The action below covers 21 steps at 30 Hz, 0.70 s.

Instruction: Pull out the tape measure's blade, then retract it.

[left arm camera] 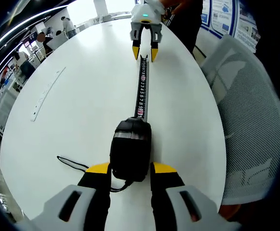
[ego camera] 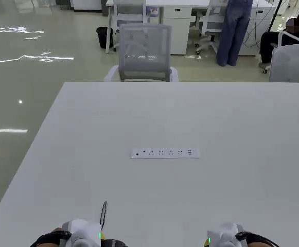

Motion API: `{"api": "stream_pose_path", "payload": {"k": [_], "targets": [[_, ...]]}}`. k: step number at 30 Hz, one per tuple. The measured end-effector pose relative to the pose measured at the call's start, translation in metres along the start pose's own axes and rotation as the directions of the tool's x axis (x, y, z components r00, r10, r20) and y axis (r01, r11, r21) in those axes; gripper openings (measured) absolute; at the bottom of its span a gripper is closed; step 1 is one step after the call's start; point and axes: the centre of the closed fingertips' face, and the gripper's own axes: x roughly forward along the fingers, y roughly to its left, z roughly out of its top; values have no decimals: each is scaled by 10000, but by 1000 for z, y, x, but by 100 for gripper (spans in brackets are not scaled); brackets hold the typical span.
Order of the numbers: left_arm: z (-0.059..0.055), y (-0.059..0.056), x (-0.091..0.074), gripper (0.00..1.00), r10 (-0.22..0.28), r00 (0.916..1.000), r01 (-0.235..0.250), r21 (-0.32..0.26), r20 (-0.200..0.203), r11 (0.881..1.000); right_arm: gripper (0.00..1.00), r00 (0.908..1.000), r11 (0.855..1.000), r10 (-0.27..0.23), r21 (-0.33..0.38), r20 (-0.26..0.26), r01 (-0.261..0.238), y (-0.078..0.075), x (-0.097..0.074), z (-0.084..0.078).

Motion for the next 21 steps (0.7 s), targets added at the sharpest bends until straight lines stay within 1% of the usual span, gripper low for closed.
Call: {"api": "stream_pose_path", "payload": {"k": [4,7,11,15,19,21], "targets": [[-7,-2,-2,33,17,10000,-17,-210,-16,9998,34,10000,9996,-73,272,-1,73,2,-3,-2],[-9,-4,-5,37,75,10000,-75,-306,-18,9995,35,9999,9989,-163,433,49,161,4,-5,-2],[-13,-7,-9,39,99,9999,-97,-638,36,9979,39,9991,9958,-383,844,199,365,4,-7,-2],[-18,-12,-11,42,85,10000,-81,-799,46,9968,43,9984,9926,-506,1115,249,475,7,-10,-1],[-23,-17,-11,46,112,9999,-95,-1177,131,9930,48,9976,9875,-659,1450,189,625,11,-14,-2],[-23,-20,-13,48,157,9997,-131,-1389,179,9902,50,9961,9814,-822,1766,311,754,12,-17,-1]]}}
